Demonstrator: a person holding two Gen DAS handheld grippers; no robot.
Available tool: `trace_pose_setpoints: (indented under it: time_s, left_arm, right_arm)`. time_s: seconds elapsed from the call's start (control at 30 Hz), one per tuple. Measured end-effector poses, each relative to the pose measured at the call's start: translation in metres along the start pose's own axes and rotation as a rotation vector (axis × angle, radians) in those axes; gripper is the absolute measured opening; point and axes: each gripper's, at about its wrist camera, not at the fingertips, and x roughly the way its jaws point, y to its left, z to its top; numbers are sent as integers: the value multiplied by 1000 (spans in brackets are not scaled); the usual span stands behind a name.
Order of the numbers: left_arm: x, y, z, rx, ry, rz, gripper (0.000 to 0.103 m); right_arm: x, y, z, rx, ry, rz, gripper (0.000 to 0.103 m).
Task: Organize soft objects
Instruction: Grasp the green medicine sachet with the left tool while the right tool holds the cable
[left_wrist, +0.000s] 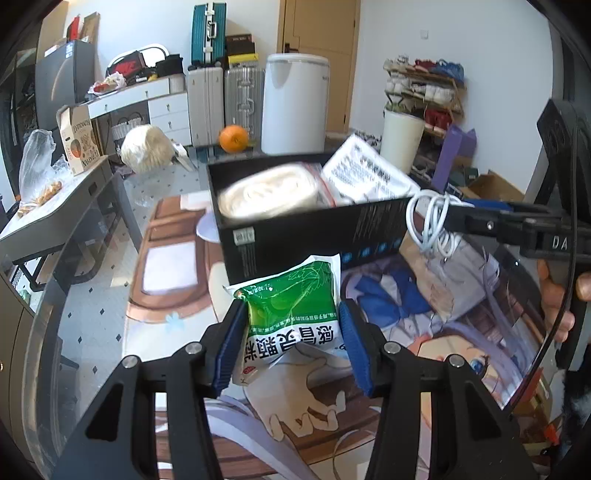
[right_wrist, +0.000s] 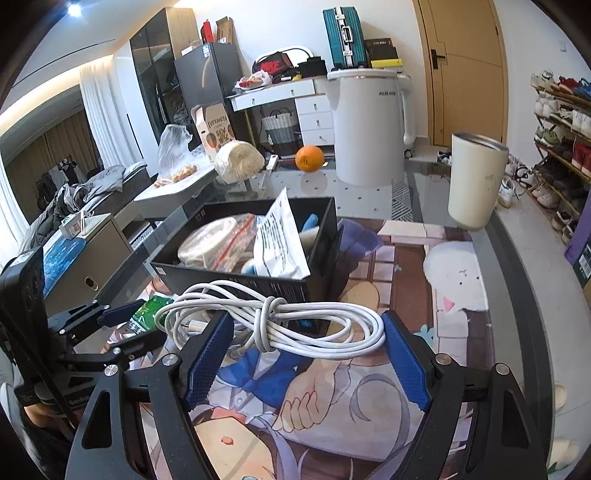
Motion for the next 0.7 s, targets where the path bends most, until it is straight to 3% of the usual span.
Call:
trace_pose_setpoints:
  time_s: [0.43, 0.7]
  left_arm:
    - [-18, 9, 37, -24, -123, -8, 50]
    - [5, 16, 67, -37, -134, -15, 50]
  right_arm:
    - [-5, 9, 15, -20, -27, -60, 82]
    - [-1, 10, 37, -26, -43, -105, 82]
